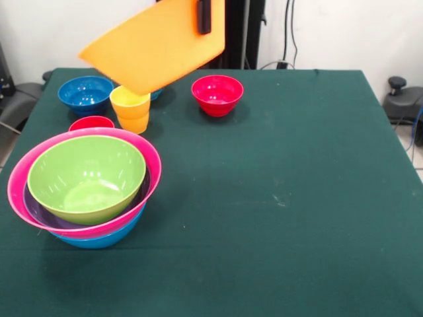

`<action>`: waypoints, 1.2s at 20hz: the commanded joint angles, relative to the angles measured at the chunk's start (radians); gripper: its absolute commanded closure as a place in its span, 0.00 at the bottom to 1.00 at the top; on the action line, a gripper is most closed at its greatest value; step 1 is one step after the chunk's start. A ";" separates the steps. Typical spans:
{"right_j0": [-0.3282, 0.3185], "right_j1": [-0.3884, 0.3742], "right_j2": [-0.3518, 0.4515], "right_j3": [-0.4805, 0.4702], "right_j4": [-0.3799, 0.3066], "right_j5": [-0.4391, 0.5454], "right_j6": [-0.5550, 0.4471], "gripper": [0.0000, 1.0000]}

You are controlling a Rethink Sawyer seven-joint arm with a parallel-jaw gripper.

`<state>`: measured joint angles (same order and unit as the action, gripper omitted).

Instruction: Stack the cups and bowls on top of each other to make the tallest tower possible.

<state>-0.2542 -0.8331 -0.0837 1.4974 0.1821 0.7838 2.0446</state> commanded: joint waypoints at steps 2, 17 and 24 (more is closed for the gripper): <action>-0.054 0.077 0.232 -0.020 -0.107 0.028 -0.309 1.00; -0.155 0.091 0.356 -0.012 -0.192 0.037 -0.307 1.00; -0.183 0.071 0.394 -0.017 -0.225 0.084 -0.294 1.00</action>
<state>-0.4213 -0.7823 0.1877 1.4955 0.0348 0.7836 1.9988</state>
